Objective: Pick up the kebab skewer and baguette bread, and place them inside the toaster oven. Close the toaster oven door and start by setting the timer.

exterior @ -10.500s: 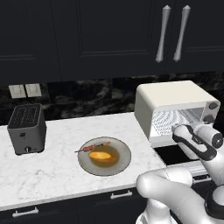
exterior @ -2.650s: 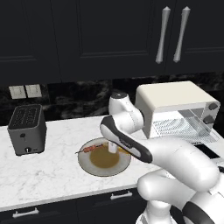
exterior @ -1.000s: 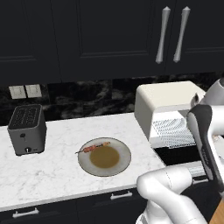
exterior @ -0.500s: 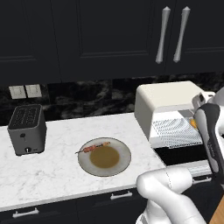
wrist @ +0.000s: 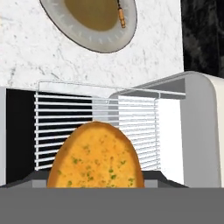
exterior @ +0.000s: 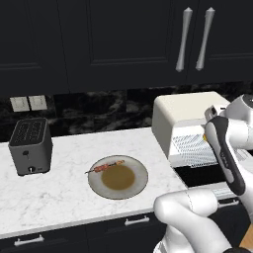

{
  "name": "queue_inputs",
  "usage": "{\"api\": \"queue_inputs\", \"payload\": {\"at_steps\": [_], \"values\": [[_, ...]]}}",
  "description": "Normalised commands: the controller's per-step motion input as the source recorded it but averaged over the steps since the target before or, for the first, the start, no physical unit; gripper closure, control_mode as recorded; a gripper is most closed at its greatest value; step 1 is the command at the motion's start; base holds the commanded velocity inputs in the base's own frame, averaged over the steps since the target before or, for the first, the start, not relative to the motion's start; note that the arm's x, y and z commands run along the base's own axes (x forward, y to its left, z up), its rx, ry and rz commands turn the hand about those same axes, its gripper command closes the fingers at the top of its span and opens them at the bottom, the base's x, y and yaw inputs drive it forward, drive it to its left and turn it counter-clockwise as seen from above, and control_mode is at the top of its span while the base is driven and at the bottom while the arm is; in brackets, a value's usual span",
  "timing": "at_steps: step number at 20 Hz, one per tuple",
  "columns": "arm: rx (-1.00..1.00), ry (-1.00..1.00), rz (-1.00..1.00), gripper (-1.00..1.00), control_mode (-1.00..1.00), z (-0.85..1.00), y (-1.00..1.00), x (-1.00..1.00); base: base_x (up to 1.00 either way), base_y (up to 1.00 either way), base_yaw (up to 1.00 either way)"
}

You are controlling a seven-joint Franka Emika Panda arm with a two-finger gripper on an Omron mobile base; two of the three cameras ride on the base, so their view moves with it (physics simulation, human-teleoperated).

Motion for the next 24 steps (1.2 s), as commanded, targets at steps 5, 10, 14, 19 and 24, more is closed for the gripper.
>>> {"api": "queue_inputs", "payload": {"at_steps": [5,10,14,19,24], "values": [[0.00,0.00,0.01,1.00,-1.00,-0.47,0.00,0.28,0.00,0.00,0.00],[0.00,0.00,0.01,1.00,-1.00,-0.28,0.00,0.43,0.00,0.00,0.00],[0.01,0.00,0.02,1.00,-1.00,-0.12,-0.02,0.48,0.00,0.00,0.00],[0.04,0.00,0.05,1.00,-1.00,0.00,-0.12,0.45,0.00,0.00,0.00],[0.00,0.01,0.04,1.00,-1.00,-0.07,0.00,0.40,0.00,0.00,0.00]]}}
